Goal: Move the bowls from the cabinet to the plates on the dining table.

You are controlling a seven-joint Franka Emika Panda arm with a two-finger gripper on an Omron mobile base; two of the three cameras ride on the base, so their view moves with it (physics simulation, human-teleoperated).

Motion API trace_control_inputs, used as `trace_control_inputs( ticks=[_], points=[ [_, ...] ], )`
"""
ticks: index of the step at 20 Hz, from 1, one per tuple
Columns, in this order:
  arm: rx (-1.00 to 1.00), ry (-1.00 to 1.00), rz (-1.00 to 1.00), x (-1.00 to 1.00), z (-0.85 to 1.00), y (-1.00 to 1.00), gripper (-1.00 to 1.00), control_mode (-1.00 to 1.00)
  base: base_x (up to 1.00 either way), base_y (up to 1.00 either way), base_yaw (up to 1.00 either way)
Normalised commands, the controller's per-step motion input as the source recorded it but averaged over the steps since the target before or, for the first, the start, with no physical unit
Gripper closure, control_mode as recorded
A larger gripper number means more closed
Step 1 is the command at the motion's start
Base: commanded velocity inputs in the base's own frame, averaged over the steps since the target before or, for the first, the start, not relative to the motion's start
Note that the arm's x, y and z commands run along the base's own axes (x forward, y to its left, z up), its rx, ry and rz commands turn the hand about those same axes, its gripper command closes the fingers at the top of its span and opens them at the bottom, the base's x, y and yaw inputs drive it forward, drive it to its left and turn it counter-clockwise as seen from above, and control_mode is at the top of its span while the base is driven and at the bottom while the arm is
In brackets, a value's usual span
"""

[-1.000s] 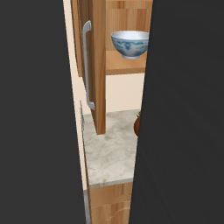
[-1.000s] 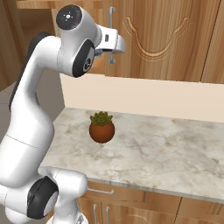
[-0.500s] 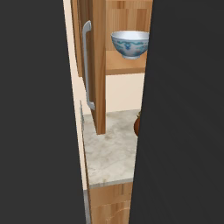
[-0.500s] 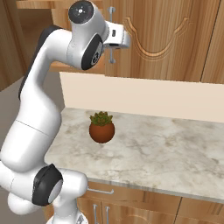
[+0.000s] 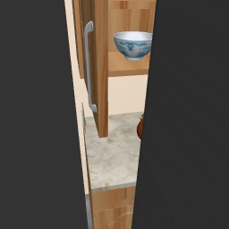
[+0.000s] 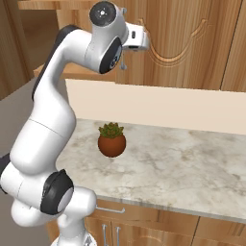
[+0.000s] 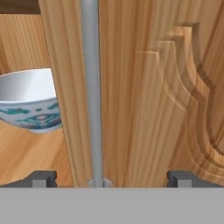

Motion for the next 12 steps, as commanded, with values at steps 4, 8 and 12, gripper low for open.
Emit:
trace_control_inputs(
  ticks=[4,8,12],
  points=[
    [0.00,0.00,0.02,0.19,0.00,-0.15,-1.00,-1.00,0.00,0.00,0.00],
    [0.00,0.00,0.00,0.33,0.00,0.00,-1.00,-1.00,0.00,0.00,0.00],
    [0.00,0.00,0.01,0.36,0.00,0.00,-1.00,-1.00,0.00,0.00,0.00]
  ],
)
